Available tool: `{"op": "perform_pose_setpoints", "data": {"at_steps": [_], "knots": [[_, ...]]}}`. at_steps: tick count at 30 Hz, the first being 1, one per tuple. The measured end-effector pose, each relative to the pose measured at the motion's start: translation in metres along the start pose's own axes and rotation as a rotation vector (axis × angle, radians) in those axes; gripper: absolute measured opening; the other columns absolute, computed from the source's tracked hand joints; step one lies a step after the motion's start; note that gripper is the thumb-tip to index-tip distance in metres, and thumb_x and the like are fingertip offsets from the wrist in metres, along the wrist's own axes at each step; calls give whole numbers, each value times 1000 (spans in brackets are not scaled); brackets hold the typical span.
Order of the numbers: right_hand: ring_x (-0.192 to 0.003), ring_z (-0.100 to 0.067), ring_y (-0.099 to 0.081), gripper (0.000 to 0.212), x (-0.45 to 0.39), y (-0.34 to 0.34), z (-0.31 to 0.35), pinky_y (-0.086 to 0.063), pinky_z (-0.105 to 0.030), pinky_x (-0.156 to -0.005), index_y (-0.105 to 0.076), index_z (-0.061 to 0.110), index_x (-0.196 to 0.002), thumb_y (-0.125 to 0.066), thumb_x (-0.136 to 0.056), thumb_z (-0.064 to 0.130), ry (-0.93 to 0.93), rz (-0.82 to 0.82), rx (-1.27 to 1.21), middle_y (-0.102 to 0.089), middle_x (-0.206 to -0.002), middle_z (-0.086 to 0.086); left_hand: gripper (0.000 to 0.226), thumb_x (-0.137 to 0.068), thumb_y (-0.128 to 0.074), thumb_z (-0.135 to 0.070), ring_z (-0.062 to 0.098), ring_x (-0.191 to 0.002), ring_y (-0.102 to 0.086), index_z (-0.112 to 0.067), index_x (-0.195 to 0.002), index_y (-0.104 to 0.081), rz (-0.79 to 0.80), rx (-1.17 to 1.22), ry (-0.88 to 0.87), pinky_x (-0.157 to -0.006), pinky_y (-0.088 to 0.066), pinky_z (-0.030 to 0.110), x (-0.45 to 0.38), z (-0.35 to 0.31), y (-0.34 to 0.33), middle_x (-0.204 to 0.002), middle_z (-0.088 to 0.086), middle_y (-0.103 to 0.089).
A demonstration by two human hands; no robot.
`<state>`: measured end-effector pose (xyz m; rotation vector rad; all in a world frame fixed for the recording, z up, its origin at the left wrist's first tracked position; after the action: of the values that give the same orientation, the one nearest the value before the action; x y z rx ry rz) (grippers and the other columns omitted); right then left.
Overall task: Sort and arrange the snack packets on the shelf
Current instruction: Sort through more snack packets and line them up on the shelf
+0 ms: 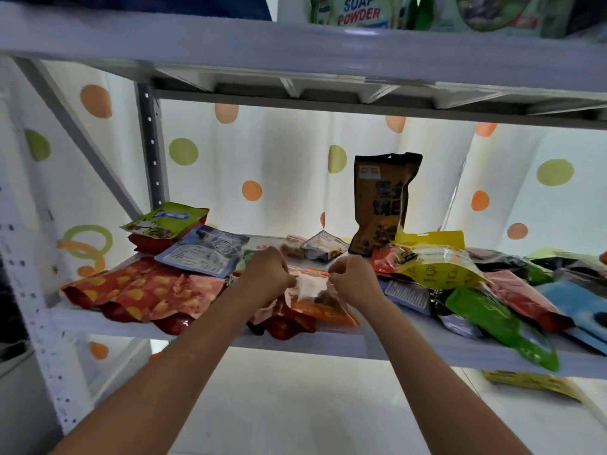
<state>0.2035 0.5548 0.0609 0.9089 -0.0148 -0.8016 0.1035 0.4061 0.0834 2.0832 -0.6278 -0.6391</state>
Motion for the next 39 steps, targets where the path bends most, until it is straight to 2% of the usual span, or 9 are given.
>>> {"op": "perform_pose_setpoints", "data": {"at_steps": [6,11,16,21,23,25,27,32,39], "knots": [[-75,-28,-65,18,-44,-2,-11,-58,-44,-72,-70,2,-82,-53,-78,0,122,14,24,-70,-81,-15,14,-73,-69,-18,21,-63,-63,-9,-62,-69,-125,-98,-42,-50,-37,21,-28,-11,6,-62,7,-66],[-83,-29,-67,19,-81,-15,-13,-57,-41,-75,-71,3,-87,-53,-81,4,165,70,99,-71,-87,-14,12,-76,-67,-19,21,-76,-66,-13,-81,-76,-93,-110,-122,-73,-55,30,-47,-20,1,-82,8,-74],[-105,-25,-62,30,-119,-33,-20,-51,-33,-85,-66,9,-113,-57,-84,10,129,82,192,-67,-114,-9,18,-80,-65,-22,22,-90,-65,-14,-92,-76,-39,-139,-165,-82,-53,34,-71,-13,-3,-98,7,-73],[-111,-28,-60,45,-143,-46,-20,-50,-35,-89,-60,6,-123,-68,-85,28,61,127,277,-63,-124,-11,21,-84,-64,-22,23,-100,-63,-12,-100,-74,-10,-149,-201,-85,-50,32,-97,0,-1,-108,8,-71],[-111,-29,-60,48,-150,-55,-21,-51,-37,-90,-62,4,-118,-70,-83,37,33,173,324,-63,-120,-12,23,-85,-65,-24,23,-101,-62,-12,-103,-73,-1,-160,-207,-84,-48,30,-110,7,0,-111,7,-69],[-108,-30,-61,38,-156,-63,-24,-49,-33,-80,-61,9,-105,-68,-83,40,16,197,364,-65,-113,-13,23,-84,-66,-25,22,-103,-62,-14,-104,-72,-3,-163,-219,-85,-48,30,-122,11,2,-113,5,-69],[-103,-31,-62,27,-160,-68,-26,-43,-30,-72,-61,12,-97,-64,-84,35,15,178,394,-66,-109,-14,24,-84,-66,-26,22,-103,-62,-15,-104,-72,0,-163,-235,-85,-48,30,-132,15,2,-113,5,-69],[-95,-30,-62,10,-163,-70,-23,-42,-28,-69,-58,11,-81,-57,-86,20,33,146,435,-67,-100,-13,23,-82,-68,-26,22,-98,-63,-15,-102,-73,36,-163,-246,-84,-50,31,-152,25,-2,-108,5,-70],[-81,-29,-61,18,-158,-63,-26,-39,-27,-65,-64,2,-83,-55,-89,16,47,56,374,-66,-87,-14,18,-81,-68,-24,20,-90,-65,-14,-94,-74,83,-143,-253,-80,-52,32,-161,29,-2,-99,4,-73]]}}
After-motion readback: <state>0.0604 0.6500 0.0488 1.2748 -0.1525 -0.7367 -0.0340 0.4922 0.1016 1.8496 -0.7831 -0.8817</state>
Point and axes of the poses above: each hand's wrist, its own x-axis away from the middle knuckle, its own y-axis out of the back of the hand, z = x × y, the point moved 5 cm from there along -x, towards the middle knuckle
